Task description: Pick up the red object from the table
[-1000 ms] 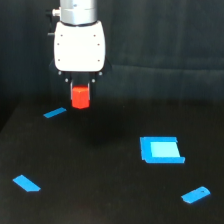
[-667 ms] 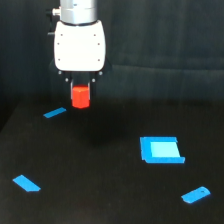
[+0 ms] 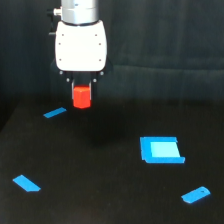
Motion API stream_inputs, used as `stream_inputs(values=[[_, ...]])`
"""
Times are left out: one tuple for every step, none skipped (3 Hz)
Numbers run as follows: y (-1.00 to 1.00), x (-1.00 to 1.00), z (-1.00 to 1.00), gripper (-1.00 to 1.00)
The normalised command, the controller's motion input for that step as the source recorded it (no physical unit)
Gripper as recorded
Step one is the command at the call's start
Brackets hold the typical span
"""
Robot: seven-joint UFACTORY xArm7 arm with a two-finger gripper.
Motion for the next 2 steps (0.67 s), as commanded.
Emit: stream_inputs(values=[[-0.09,0.04,0.06,-0.97],[-0.06,0.04,0.1,-1.0]])
